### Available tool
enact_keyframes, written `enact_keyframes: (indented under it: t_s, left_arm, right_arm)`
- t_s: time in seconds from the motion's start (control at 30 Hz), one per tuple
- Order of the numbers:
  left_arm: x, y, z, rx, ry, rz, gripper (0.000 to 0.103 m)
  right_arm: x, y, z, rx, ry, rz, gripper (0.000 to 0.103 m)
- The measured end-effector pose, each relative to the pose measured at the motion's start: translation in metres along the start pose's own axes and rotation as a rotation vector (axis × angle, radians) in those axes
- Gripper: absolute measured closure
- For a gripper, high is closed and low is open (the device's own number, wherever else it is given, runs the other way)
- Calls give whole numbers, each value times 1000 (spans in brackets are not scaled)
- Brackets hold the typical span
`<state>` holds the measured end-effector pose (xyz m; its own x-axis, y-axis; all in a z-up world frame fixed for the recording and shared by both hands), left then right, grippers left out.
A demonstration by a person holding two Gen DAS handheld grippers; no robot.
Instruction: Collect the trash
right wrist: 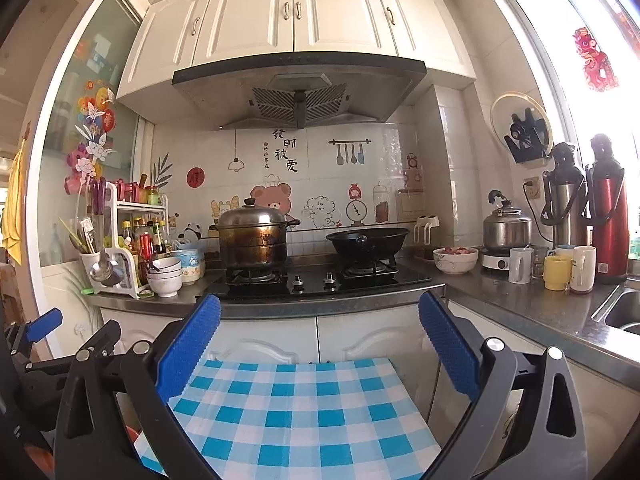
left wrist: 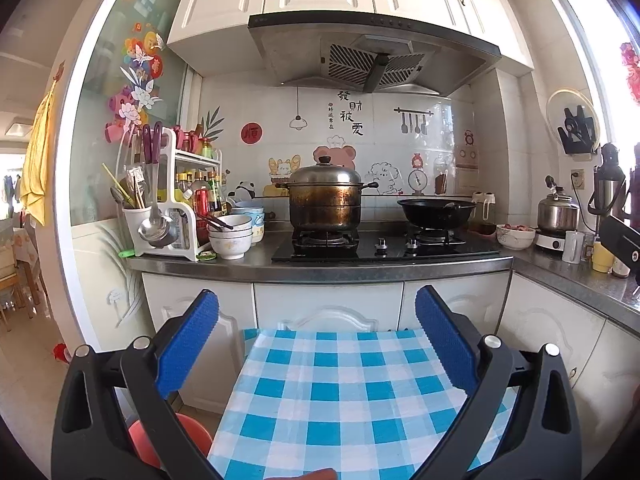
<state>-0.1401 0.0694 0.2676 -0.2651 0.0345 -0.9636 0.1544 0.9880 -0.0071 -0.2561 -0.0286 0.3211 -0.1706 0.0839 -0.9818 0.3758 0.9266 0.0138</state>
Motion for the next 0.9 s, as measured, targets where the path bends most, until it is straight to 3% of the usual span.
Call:
enact_keyframes:
  t_s: [0.4, 0.9]
  left_arm:
    - [-3, -10, -9, 46, -23, 4, 4]
    - [1, -9, 1, 50, -5, 2, 4]
  right_arm:
    - [-8, -12, -18, 66, -65, 10, 5]
    - [-3, -12, -11, 64, -50, 10, 5]
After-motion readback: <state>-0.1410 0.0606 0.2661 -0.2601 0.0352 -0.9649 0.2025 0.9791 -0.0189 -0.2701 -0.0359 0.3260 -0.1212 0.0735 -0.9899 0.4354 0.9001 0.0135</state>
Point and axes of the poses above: each gripper's, at about its wrist camera, not at the fingertips, and z roughly the way its jaws point, y to its left, x to its underside, the point moved 7 cm from there along z, roughly the way its jaws point, and after that the axes turned 9 degrees about y, right-handed, at the moved point
